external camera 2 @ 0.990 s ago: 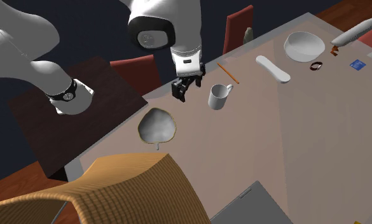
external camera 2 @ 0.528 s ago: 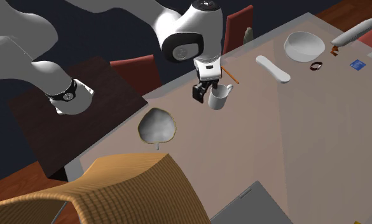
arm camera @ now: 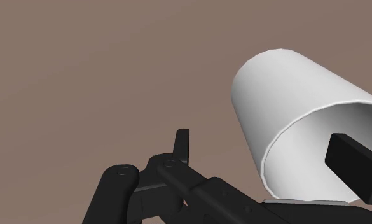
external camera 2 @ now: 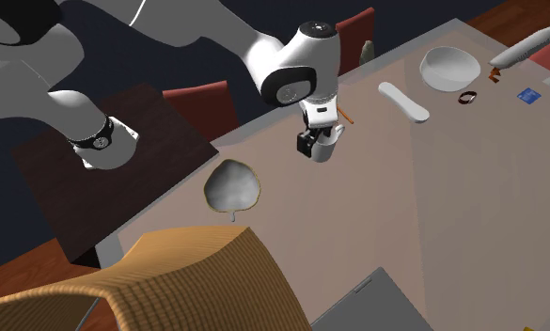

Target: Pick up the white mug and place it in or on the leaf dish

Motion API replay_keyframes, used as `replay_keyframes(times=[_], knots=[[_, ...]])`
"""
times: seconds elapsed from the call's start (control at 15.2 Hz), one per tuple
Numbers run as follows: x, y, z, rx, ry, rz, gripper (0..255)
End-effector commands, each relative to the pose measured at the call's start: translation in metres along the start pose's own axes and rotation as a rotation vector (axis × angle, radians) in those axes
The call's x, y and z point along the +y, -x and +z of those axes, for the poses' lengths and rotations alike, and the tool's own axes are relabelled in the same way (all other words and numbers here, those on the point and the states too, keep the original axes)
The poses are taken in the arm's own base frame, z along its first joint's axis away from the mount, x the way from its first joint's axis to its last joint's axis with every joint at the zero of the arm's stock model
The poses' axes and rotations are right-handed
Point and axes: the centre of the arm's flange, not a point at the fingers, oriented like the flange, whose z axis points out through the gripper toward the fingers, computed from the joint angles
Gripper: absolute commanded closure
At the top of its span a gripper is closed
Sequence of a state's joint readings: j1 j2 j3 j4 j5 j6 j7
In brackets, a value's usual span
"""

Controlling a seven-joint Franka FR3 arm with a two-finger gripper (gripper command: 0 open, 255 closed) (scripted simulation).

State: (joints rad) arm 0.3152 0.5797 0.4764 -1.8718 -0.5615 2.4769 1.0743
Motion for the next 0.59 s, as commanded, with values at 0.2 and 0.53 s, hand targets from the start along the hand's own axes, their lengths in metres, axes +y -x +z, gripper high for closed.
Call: replay_keyframes(times=[0.2,0.53], knots=[[-0.0001,-0.0001,0.0148,0.000,0.000,0.000,0],[-0.0001,-0.0001,0.0147,0.000,0.000,0.000,0]])
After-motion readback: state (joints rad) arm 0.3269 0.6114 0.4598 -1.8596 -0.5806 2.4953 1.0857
